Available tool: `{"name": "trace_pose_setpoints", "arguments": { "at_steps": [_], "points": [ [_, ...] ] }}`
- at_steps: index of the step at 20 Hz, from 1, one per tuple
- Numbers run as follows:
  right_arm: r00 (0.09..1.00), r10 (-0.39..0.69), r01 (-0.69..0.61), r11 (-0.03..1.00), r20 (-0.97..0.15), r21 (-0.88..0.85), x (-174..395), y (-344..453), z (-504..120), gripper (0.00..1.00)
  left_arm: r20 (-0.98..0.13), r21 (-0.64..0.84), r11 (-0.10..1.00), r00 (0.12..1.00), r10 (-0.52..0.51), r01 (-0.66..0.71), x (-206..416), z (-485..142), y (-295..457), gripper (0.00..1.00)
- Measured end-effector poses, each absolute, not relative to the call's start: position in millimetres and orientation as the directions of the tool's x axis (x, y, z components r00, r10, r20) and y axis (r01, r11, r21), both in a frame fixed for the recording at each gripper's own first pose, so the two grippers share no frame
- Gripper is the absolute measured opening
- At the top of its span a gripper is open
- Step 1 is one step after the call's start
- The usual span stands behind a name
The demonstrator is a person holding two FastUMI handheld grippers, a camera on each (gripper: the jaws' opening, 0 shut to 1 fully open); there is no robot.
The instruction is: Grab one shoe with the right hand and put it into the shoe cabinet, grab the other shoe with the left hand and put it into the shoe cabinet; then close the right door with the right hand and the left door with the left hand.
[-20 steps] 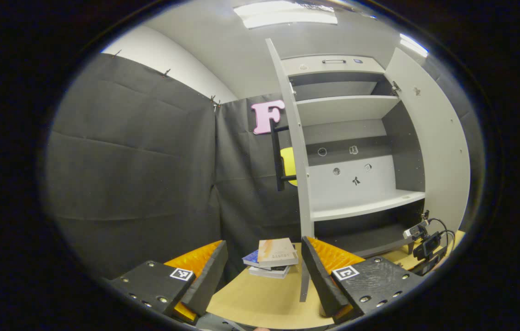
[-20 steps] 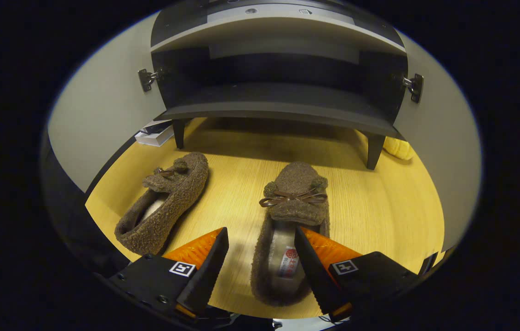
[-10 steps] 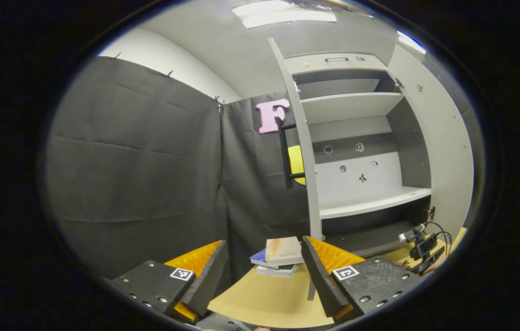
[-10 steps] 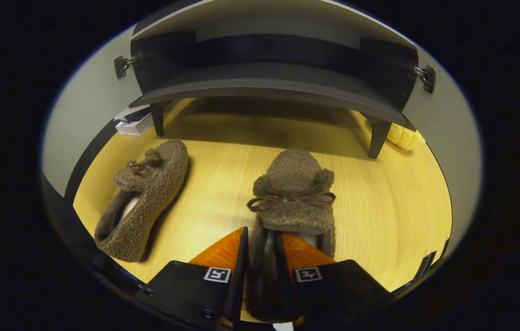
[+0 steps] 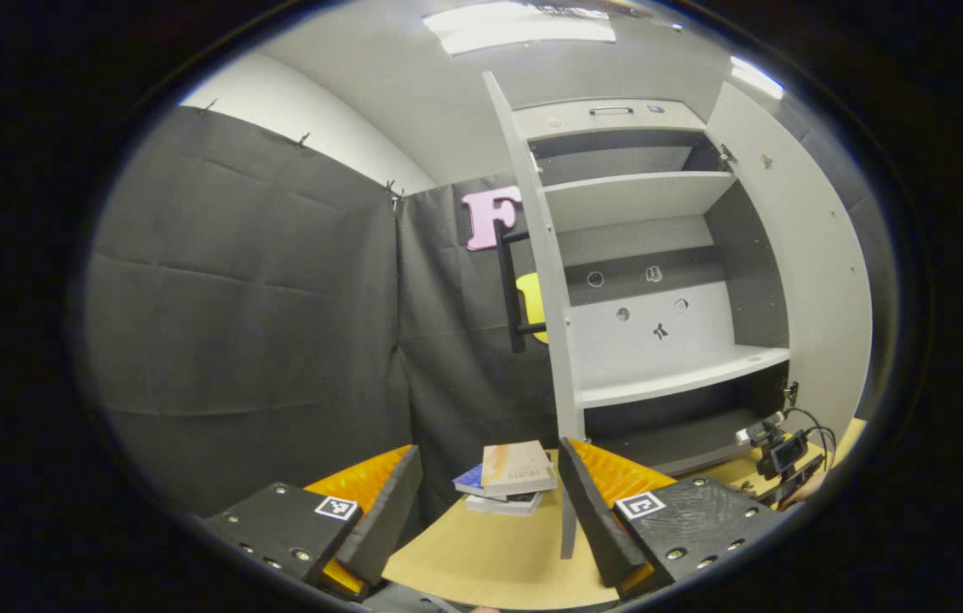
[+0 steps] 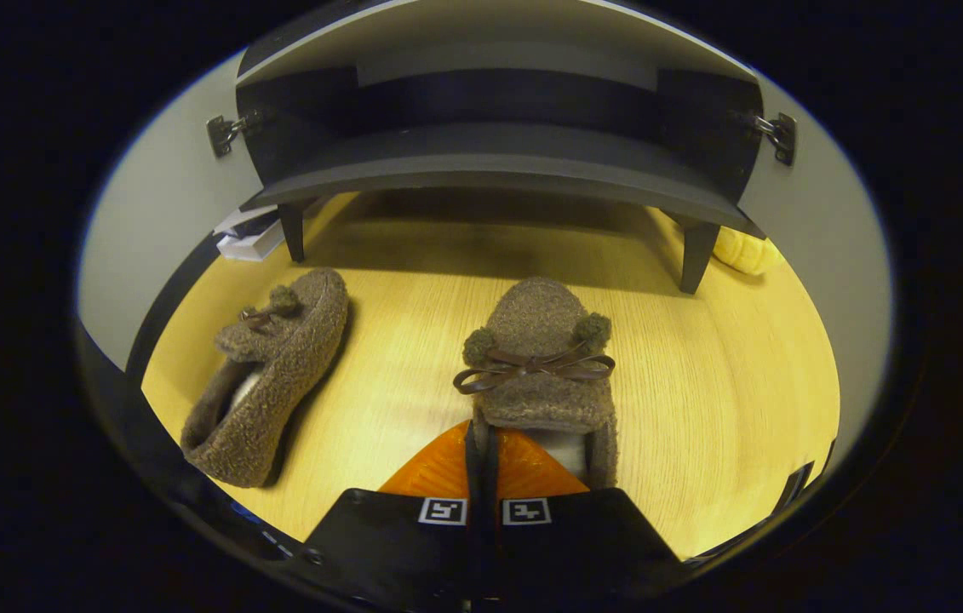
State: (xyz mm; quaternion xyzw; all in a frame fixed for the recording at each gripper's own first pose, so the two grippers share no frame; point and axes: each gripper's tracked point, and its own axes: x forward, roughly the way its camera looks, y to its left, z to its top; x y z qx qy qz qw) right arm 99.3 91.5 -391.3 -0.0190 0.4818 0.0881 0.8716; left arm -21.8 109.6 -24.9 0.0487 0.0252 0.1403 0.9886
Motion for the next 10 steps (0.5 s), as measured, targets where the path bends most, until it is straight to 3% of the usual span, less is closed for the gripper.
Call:
{"name": "trace_pose_setpoints", "arguments": {
  "at_steps": [10],
  "points": [
    [0.688, 0.196, -0.158, 0.980, -0.699, 0.119, 121.0, 85.6, -292.1, 0.01, -0.018, 0.086, 0.980, 0.983, 0.184, -0.182, -7.3, -22.0, 80.1, 0.99]
  ]
}}
